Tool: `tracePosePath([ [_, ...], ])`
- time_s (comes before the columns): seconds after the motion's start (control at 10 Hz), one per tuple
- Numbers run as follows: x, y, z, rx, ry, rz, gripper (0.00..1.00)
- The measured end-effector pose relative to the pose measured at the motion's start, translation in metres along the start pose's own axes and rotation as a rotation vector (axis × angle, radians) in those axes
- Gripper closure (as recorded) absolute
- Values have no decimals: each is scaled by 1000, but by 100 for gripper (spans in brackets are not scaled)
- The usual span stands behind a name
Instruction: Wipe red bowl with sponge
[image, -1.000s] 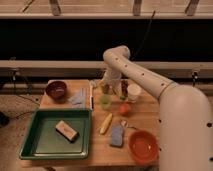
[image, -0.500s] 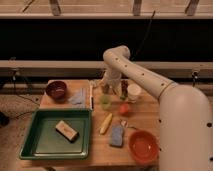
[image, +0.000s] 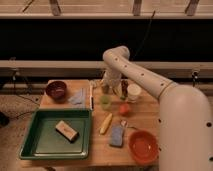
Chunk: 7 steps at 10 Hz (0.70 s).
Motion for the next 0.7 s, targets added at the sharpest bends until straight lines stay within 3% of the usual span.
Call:
tracePosePath([
  [0.7, -75, 93, 14, -48, -11, -36, 20],
])
